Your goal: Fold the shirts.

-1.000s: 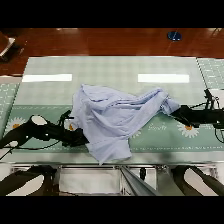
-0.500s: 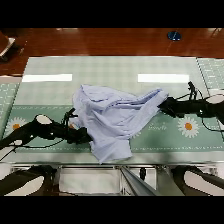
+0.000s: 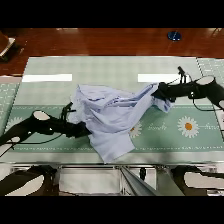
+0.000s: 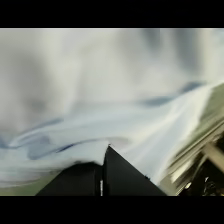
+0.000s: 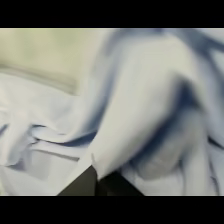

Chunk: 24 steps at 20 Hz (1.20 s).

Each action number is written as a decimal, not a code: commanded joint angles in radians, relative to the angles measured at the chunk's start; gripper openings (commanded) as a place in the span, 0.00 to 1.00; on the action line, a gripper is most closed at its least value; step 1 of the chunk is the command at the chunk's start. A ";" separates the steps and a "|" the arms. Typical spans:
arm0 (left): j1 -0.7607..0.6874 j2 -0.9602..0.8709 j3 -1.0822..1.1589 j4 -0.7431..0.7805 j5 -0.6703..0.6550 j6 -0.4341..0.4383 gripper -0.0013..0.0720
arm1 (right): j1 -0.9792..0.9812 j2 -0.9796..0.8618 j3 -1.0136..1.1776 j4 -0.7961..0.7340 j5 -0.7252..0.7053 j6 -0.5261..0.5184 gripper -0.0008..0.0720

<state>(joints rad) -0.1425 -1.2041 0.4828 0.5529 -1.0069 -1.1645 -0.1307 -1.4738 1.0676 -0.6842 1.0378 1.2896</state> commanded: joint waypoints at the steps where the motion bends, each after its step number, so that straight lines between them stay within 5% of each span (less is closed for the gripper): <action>1: 0.095 0.062 0.205 -0.076 -0.059 0.005 0.06 | -0.003 0.049 0.264 -0.039 0.149 -0.008 0.04; 6: 0.249 0.233 0.771 -0.165 -0.028 0.004 0.06 | -0.003 0.253 0.704 -0.164 0.191 0.035 0.04; 11: 0.423 0.399 1.184 -0.134 -0.023 0.001 0.06 | -0.003 0.581 0.797 -0.389 0.246 0.062 0.04; 18: 0.528 0.652 1.240 0.130 -0.051 -0.038 0.06 | -0.003 0.856 0.797 -0.483 0.440 0.116 0.04; 24: 0.527 0.714 1.199 0.270 -0.286 -0.117 0.06 | -0.003 0.910 0.667 -0.454 0.594 0.159 0.04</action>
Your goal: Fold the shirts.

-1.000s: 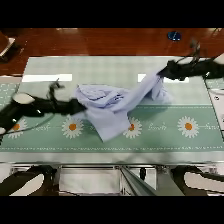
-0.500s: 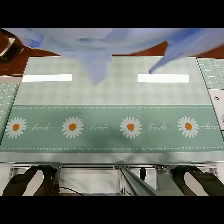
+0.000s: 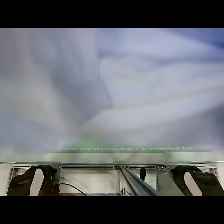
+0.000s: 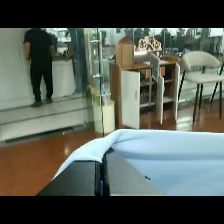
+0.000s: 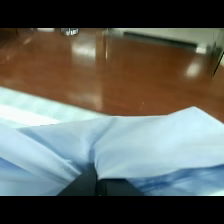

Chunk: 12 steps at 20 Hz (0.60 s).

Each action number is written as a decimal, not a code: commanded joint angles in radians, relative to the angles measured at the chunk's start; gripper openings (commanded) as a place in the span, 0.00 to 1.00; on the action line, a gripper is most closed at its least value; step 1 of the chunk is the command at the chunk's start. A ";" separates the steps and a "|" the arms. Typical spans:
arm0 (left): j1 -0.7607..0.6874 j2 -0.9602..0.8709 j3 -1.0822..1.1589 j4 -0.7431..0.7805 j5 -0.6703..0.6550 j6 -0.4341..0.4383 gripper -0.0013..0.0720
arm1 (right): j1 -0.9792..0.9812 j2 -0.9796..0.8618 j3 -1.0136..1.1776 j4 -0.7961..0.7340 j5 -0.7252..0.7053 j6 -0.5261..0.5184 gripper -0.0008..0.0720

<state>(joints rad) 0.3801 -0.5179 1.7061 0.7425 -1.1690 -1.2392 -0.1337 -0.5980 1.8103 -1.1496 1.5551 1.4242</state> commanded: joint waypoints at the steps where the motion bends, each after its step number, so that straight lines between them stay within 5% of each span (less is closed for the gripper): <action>1: 0.005 0.027 -0.073 0.080 -0.154 -0.056 0.06 | 0.000 0.041 -0.153 0.044 0.076 0.024 0.04; 6: 0.001 0.010 -0.531 0.061 -0.087 -0.073 0.06 | 0.000 0.003 -0.614 0.166 -0.096 -0.053 0.04; 12: -0.175 -0.219 -0.954 0.043 0.435 -0.025 0.06 | -0.001 -0.426 -0.795 0.282 -0.380 -0.197 0.04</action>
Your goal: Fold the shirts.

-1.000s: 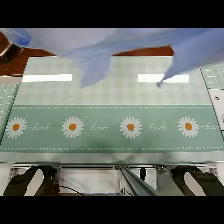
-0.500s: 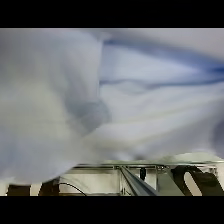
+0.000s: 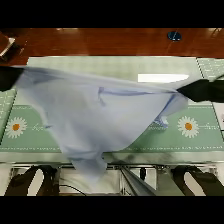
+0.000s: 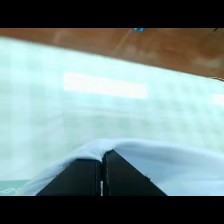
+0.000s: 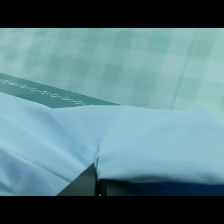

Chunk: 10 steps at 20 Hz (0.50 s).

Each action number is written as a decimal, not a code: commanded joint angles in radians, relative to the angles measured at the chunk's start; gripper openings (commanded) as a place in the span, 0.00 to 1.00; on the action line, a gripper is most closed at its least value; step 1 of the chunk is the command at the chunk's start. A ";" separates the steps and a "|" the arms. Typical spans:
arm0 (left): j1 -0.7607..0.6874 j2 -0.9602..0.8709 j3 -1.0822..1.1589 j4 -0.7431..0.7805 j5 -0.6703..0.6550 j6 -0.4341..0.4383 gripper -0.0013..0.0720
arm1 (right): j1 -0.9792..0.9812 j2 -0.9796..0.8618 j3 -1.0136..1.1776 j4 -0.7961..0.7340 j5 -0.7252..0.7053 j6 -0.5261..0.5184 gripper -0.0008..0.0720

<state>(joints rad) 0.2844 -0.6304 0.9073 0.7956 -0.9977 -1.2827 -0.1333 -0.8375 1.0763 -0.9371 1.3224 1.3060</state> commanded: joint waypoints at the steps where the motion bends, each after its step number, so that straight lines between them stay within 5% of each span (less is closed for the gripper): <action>1: -0.119 -0.179 -0.155 -0.010 0.354 0.018 0.06 | -0.001 -0.284 -0.025 0.092 -0.188 -0.094 0.04; 5: -0.237 -0.450 -0.068 -0.010 0.584 0.018 0.06 | -0.001 -0.665 0.243 0.185 -0.213 -0.092 0.04; 10: -0.300 -0.664 0.045 -0.011 0.525 0.013 0.07 | -0.001 -0.949 0.475 0.420 -0.250 -0.019 0.07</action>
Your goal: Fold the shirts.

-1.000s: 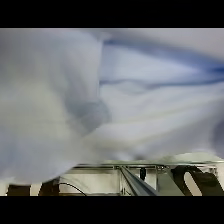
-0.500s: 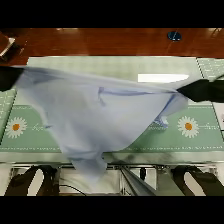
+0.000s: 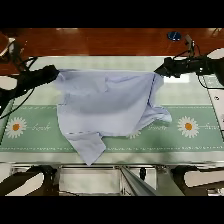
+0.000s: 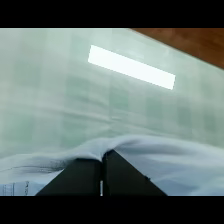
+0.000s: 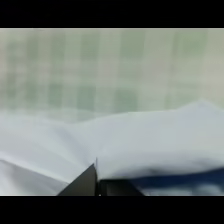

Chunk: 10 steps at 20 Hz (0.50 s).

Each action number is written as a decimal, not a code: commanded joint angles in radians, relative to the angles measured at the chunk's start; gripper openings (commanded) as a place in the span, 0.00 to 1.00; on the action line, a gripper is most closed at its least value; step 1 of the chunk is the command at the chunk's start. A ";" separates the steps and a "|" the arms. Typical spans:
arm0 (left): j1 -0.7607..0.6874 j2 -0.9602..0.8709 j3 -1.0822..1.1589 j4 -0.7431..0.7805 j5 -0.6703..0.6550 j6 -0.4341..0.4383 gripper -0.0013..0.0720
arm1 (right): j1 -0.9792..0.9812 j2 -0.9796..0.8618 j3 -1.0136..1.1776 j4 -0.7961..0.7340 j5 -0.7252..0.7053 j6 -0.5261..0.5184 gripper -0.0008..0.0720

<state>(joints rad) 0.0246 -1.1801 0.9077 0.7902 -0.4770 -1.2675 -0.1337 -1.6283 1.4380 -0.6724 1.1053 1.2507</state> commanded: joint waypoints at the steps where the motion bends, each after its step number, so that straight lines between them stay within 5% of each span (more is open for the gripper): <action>1: -0.044 -0.125 0.049 -0.005 -0.007 -0.001 0.21 | -0.001 -0.179 0.127 0.183 -0.042 0.048 0.35; 2: -0.043 -0.126 0.049 -0.004 -0.028 -0.001 0.64 | -0.003 -0.185 0.131 0.201 -0.040 0.049 0.57; 3: -0.030 -0.123 0.052 0.002 -0.062 0.003 0.71 | -0.015 -0.179 0.134 0.200 -0.027 0.050 0.58; 6: 0.107 -0.121 0.123 0.092 -0.423 -0.006 0.71 | -0.124 -0.122 0.134 0.129 0.162 0.033 0.58; 8: 0.239 -0.116 0.130 0.109 -0.676 -0.005 0.70 | -0.217 -0.052 0.119 -0.061 0.330 0.026 0.58; 10: 0.355 -0.103 0.075 0.116 -0.848 -0.006 0.70 | -0.287 0.072 -0.007 -0.288 0.350 0.054 0.58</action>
<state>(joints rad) 0.2359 -1.2900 1.0061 0.8764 -0.9901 -1.2716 -0.3244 -1.6665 1.5177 -0.6991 1.3262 1.2831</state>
